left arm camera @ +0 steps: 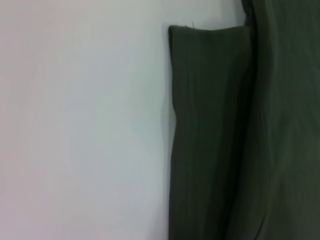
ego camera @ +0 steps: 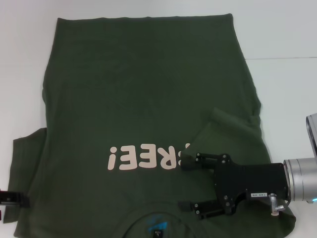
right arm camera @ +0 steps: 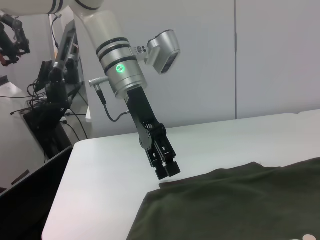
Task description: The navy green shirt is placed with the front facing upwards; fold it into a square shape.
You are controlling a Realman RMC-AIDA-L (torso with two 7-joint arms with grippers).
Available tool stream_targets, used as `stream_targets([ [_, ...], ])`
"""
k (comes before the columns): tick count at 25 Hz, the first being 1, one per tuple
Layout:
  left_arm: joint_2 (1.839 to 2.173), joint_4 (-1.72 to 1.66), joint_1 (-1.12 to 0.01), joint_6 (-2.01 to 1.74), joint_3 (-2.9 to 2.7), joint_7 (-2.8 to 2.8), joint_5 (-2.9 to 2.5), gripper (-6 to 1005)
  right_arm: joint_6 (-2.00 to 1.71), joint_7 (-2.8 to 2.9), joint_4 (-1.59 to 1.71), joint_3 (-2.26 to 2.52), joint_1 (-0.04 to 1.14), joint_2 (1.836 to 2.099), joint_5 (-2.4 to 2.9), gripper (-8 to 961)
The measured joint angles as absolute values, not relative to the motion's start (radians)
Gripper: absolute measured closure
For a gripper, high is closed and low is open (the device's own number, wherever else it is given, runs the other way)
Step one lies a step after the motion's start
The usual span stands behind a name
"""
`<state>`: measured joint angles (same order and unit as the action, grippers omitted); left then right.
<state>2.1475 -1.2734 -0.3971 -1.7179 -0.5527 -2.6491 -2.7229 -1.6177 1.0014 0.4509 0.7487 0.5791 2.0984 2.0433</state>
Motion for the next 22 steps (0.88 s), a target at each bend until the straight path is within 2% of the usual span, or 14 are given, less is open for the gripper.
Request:
stream_targets([
  [10, 2.160, -1.309, -0.401, -1.718, -0.626, -2.689, -2.770, 127, -1.610, 0.999, 0.448, 0.749, 0.578, 2.098, 2.043, 27],
  [22, 2.160, -1.300, -0.401, -1.700, -0.619, -2.685, -2.761, 127, -1.606, 1.000, 0.442, 0.749, 0.581, 2.098, 2.043, 26],
])
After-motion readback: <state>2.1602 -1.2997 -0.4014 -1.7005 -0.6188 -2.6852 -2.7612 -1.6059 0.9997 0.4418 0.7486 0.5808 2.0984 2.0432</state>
